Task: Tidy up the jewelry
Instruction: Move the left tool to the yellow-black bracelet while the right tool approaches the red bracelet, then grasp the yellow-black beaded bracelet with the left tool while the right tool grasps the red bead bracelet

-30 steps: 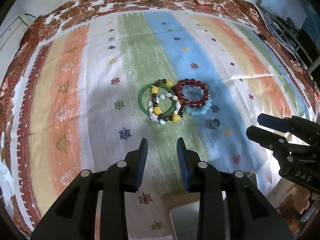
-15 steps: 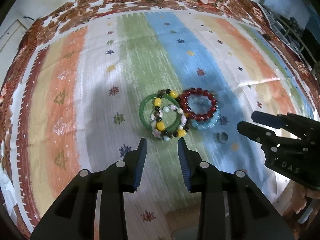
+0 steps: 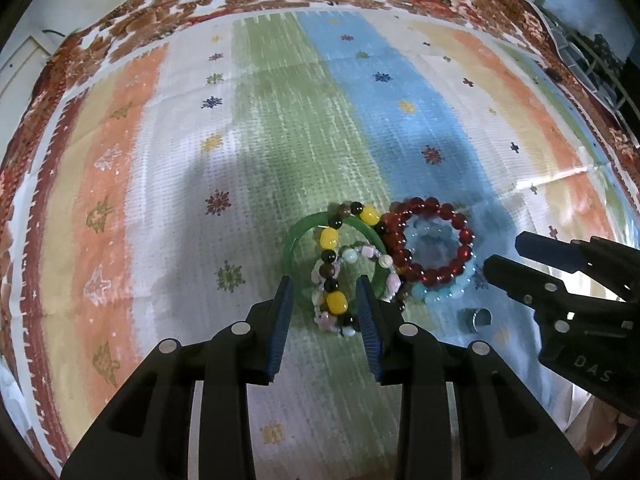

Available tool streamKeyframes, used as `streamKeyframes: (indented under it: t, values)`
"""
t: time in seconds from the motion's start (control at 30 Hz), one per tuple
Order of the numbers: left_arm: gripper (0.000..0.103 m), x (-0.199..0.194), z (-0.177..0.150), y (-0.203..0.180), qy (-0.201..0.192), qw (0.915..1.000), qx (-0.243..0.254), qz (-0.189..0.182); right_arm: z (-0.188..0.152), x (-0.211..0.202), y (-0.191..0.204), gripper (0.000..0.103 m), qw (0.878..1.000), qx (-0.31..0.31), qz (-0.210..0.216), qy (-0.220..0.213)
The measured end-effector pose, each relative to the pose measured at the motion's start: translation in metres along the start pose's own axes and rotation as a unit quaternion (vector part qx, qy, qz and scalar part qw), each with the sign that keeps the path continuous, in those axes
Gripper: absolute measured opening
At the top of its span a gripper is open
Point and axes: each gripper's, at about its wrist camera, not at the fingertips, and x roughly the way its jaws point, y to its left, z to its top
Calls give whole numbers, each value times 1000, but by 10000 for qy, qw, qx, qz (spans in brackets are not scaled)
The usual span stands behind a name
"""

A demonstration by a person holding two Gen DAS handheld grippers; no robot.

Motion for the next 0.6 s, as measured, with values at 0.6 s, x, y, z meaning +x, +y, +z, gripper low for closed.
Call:
streamKeyframes:
  t: [0.6]
  values:
    - [31,25,22,4,87,9994,-165,-304,16,32,-11,44,9996,271,-16,79]
